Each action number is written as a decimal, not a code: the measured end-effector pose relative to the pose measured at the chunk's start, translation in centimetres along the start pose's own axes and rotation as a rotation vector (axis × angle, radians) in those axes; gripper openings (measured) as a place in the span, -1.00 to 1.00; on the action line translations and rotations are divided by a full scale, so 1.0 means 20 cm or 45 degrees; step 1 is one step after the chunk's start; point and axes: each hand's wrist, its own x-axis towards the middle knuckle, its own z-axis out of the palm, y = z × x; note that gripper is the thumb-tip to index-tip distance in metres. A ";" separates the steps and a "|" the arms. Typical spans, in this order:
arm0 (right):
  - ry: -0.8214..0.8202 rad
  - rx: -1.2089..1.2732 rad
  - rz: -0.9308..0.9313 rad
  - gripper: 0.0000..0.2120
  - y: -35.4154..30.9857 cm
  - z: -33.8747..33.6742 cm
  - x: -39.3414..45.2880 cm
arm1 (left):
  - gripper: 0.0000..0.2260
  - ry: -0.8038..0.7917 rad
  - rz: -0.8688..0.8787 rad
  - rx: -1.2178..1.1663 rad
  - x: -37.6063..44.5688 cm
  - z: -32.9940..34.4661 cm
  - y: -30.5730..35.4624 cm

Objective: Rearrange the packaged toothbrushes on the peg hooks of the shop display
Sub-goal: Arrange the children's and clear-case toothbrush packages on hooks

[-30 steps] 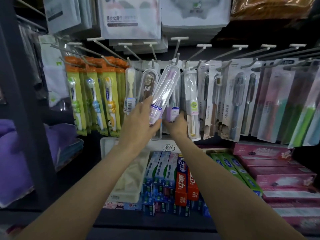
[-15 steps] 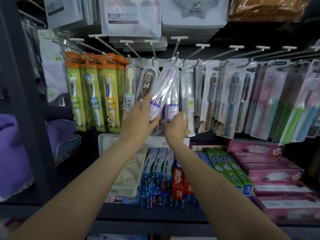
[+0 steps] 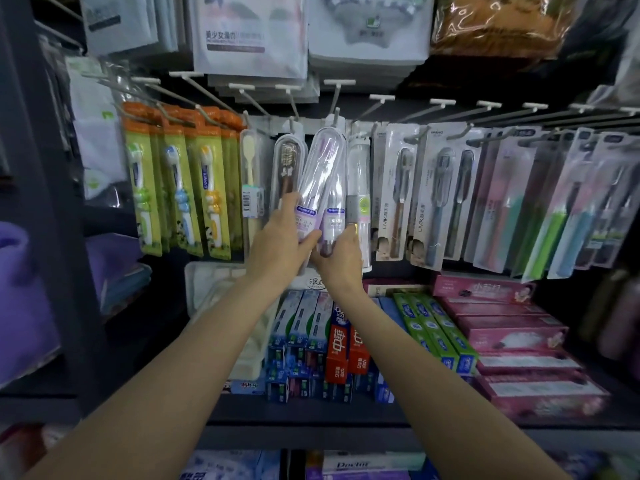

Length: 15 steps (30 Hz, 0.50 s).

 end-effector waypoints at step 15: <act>-0.148 -0.308 0.038 -0.48 0.13 -0.37 -0.04 | -0.56 -0.109 -0.177 -0.031 -0.19 0.21 -0.07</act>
